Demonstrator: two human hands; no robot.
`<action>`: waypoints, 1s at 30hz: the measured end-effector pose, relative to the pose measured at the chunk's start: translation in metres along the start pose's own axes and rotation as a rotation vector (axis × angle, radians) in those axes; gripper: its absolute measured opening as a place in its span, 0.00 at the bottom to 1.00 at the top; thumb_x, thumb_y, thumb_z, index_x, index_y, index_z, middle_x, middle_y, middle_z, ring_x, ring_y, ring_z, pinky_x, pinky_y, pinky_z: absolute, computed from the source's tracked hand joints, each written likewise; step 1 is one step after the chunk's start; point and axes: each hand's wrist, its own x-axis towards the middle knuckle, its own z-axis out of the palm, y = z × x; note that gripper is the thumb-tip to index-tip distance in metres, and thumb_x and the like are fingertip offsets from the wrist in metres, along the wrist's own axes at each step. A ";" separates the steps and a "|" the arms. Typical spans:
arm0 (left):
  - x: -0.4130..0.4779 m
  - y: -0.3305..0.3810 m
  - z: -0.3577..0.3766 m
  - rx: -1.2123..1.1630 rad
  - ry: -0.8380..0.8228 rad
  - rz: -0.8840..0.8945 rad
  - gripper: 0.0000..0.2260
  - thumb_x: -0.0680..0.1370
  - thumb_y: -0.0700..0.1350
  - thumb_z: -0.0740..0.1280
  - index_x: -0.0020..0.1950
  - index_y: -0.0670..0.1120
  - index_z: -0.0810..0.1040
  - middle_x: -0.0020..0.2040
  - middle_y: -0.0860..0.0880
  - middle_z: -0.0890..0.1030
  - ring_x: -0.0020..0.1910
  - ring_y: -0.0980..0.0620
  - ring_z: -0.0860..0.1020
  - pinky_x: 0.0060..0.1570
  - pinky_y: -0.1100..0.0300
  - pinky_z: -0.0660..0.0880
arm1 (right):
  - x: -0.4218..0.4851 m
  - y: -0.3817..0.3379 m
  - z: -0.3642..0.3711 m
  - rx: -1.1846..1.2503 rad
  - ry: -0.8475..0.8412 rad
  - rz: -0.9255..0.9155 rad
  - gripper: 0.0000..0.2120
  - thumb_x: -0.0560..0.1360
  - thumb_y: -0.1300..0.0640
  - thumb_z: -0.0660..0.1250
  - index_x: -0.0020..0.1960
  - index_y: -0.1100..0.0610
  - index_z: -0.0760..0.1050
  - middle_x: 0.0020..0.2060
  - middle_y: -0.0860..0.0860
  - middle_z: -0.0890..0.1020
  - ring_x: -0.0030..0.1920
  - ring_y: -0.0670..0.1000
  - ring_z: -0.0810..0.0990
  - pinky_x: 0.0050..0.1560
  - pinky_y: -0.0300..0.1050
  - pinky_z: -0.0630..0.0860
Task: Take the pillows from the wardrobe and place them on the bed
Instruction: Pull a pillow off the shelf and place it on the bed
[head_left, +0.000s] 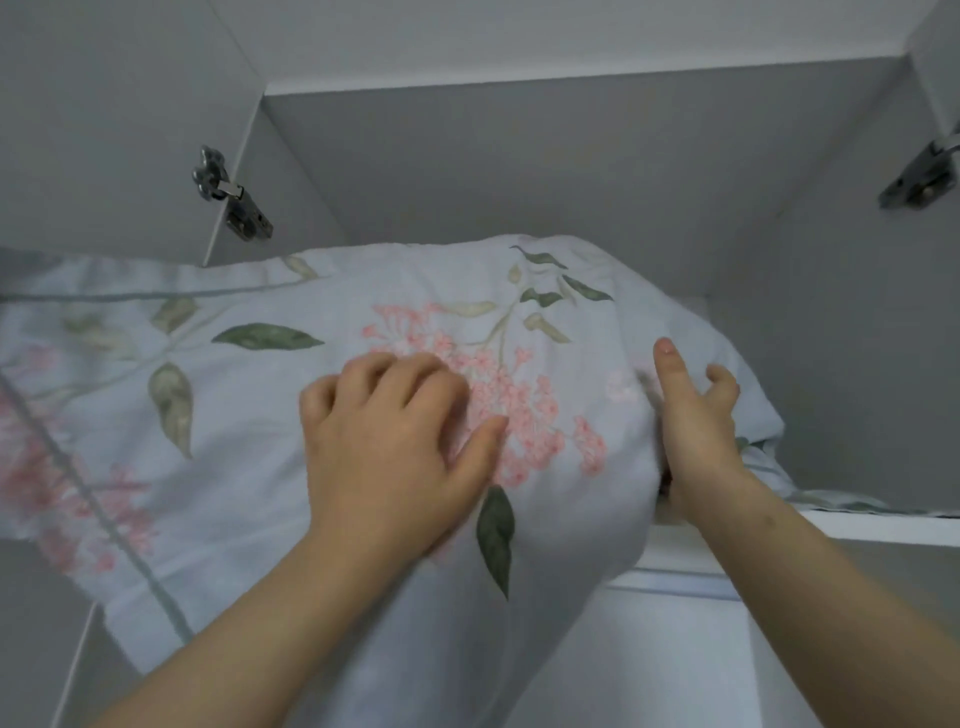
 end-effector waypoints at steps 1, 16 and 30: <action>0.014 0.003 -0.002 0.024 -0.035 -0.048 0.22 0.69 0.64 0.55 0.53 0.53 0.76 0.61 0.48 0.78 0.63 0.44 0.71 0.59 0.49 0.59 | 0.002 -0.004 0.003 -0.013 -0.010 0.001 0.39 0.70 0.34 0.62 0.74 0.44 0.50 0.74 0.53 0.60 0.70 0.60 0.64 0.68 0.57 0.63; 0.051 -0.022 0.065 0.295 -0.450 -0.116 0.32 0.74 0.68 0.48 0.60 0.43 0.71 0.55 0.41 0.79 0.53 0.41 0.75 0.57 0.48 0.63 | 0.001 0.016 0.035 -0.573 -0.074 -0.201 0.30 0.74 0.44 0.64 0.73 0.46 0.58 0.70 0.61 0.61 0.68 0.65 0.62 0.68 0.53 0.60; 0.007 -0.035 0.032 -0.101 -0.161 -0.109 0.21 0.75 0.61 0.52 0.33 0.45 0.61 0.25 0.53 0.61 0.27 0.47 0.66 0.25 0.60 0.49 | -0.051 0.039 0.020 -0.294 0.089 -0.464 0.14 0.76 0.52 0.65 0.60 0.54 0.70 0.48 0.44 0.75 0.50 0.48 0.73 0.50 0.41 0.66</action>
